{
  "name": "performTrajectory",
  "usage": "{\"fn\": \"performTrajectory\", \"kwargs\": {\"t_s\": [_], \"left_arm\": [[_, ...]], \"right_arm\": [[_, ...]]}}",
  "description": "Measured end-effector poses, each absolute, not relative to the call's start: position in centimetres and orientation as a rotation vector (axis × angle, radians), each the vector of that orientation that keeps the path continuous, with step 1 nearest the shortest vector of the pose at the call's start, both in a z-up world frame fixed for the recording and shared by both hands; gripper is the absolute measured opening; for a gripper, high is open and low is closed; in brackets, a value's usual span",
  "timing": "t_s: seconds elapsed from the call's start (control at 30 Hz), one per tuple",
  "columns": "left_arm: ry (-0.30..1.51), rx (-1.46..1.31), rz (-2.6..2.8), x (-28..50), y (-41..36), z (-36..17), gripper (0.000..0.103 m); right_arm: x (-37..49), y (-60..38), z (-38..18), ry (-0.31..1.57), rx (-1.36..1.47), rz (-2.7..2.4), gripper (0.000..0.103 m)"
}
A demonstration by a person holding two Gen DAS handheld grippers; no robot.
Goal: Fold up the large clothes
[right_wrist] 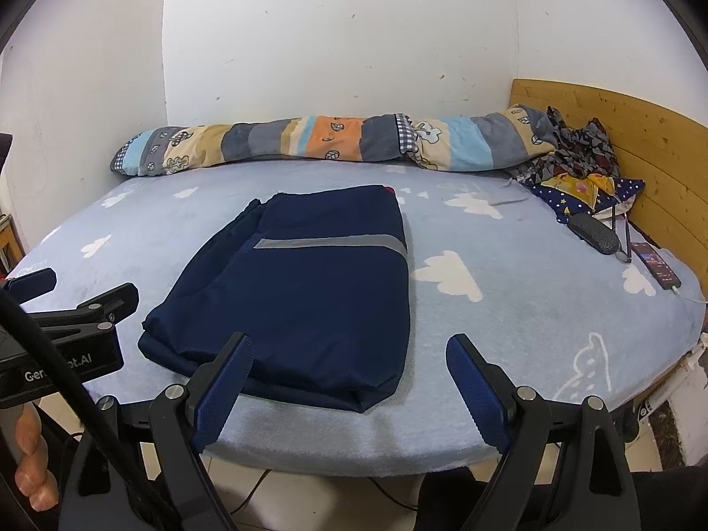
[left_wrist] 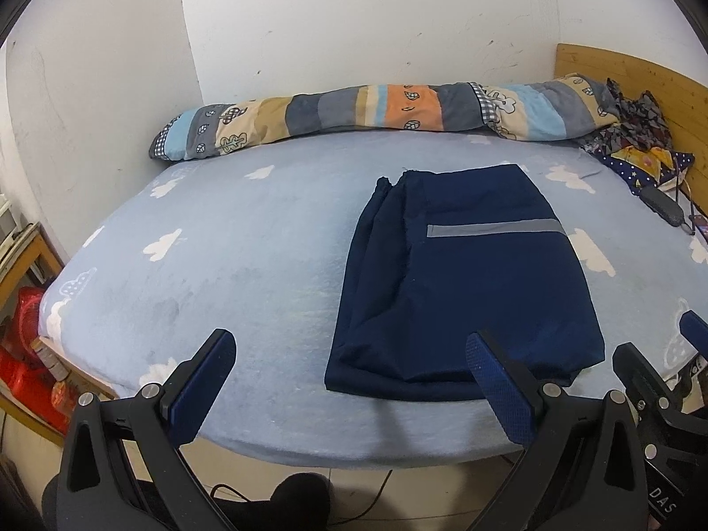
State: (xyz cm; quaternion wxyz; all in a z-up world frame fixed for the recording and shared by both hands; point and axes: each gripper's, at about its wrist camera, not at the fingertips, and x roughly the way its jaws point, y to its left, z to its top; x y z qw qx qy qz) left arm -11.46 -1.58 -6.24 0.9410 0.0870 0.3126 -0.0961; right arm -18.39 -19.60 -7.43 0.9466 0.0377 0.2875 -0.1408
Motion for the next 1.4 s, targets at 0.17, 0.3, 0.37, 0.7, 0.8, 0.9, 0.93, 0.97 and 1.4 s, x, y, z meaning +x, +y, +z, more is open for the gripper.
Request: {"fn": "performTrajectory", "kwargs": {"t_s": [0.17, 0.3, 0.37, 0.7, 0.8, 0.9, 0.93, 0.97, 1.4], "left_arm": [[0.639, 0.185, -0.197, -11.54, -1.70, -6.34, 0.103], [0.638, 0.184, -0.194, -11.56, -1.73, -6.38, 0.103], [0.637, 0.185, -0.194, -11.58, -1.73, -6.40, 0.103], [0.634, 0.193, -0.198, -11.65, -1.59, -6.43, 0.103], [0.634, 0.193, -0.198, -11.65, -1.61, -6.44, 0.103], [0.636, 0.196, -0.200, -11.64, -1.56, -6.44, 0.103], [0.635, 0.196, -0.198, -11.65, -1.52, -6.40, 0.103], [0.634, 0.198, -0.198, -11.65, -1.57, -6.40, 0.103], [0.639, 0.196, -0.203, -11.58, -1.35, -6.40, 0.103]], "right_arm": [[-18.38, -19.47, -7.46, 0.586, 0.077, -0.287, 0.092], [-18.40, -19.52, -7.50, 0.583, 0.075, -0.287, 0.092], [-18.41, -19.49, -7.55, 0.585, 0.075, -0.287, 0.092], [-18.32, -19.67, -7.51, 0.589, 0.073, -0.278, 0.092], [-18.32, -19.65, -7.51, 0.586, 0.072, -0.281, 0.092], [-18.36, -19.64, -7.50, 0.588, 0.071, -0.284, 0.092], [-18.35, -19.67, -7.51, 0.589, 0.071, -0.282, 0.092], [-18.36, -19.70, -7.53, 0.591, 0.071, -0.283, 0.092], [-18.42, -19.85, -7.44, 0.591, 0.072, -0.283, 0.092]]}}
